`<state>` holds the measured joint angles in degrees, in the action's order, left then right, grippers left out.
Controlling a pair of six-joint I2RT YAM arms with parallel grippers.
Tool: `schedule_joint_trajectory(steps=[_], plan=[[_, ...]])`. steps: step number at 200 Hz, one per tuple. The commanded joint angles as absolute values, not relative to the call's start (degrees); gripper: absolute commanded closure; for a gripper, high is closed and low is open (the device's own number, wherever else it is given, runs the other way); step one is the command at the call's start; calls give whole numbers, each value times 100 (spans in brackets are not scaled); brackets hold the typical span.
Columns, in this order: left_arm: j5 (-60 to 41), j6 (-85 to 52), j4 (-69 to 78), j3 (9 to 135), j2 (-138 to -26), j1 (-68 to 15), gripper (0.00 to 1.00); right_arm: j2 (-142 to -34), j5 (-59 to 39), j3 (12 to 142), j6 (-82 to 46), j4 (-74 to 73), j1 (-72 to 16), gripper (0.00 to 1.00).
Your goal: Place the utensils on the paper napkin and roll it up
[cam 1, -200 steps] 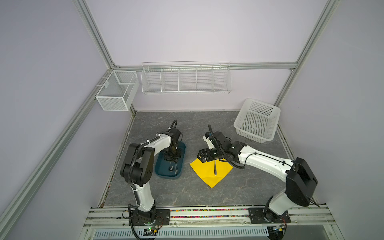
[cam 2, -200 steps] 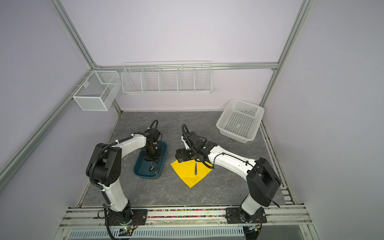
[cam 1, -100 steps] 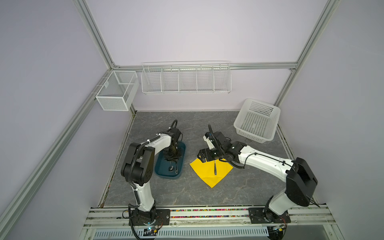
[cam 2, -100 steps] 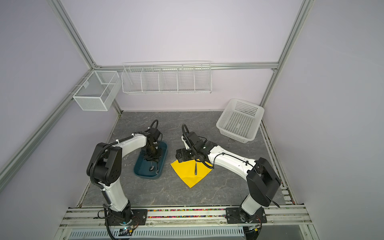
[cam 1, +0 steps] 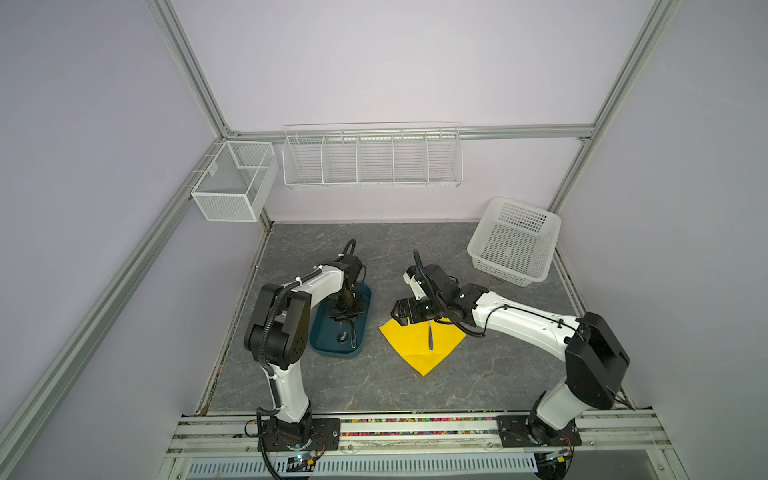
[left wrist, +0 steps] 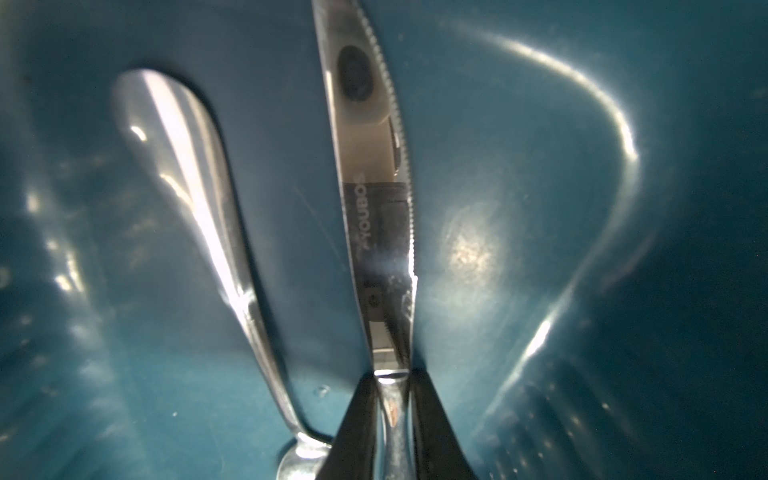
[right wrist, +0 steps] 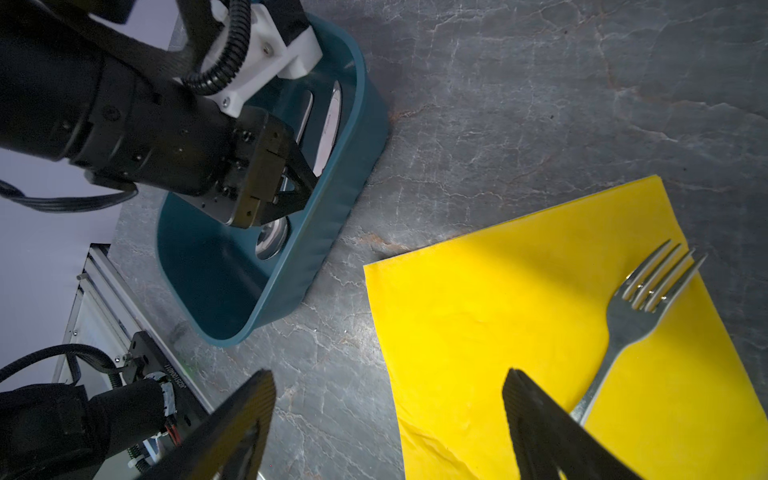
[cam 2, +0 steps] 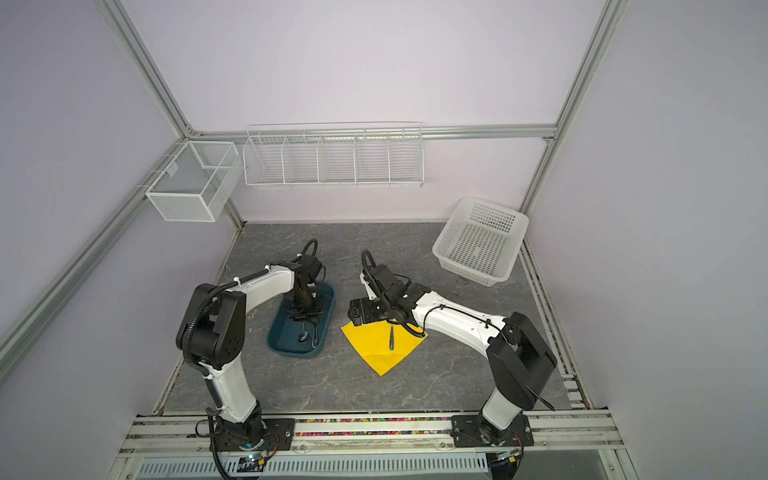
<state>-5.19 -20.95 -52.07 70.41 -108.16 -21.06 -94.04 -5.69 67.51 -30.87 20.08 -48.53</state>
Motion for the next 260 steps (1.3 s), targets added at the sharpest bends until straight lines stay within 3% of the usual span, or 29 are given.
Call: schedule_joint_trajectory(steps=[1,62,123,165,188,260], plan=[[-495,-2152,-4974,6710,-11475,-2137,81,-9513,-671,6835,-3086,1976,-4887,11],[-237,-2215,-5088,6760,-11590,-2171,85,-9660,-721,7129,-2989,2127,-4891,11],[-91,-2283,-5201,6820,-11776,-2217,81,-9492,-625,6845,-3093,2062,-4887,11],[-166,-2441,-5093,6723,-11908,-2250,92,-9423,-612,6845,-3068,2114,-4887,11],[-107,-2454,-5108,6784,-11787,-2261,93,-9437,-580,6952,-3075,2198,-4865,11],[-57,-2527,-5159,6820,-11978,-2249,81,-9355,-534,6833,-3092,2361,-4852,11]])
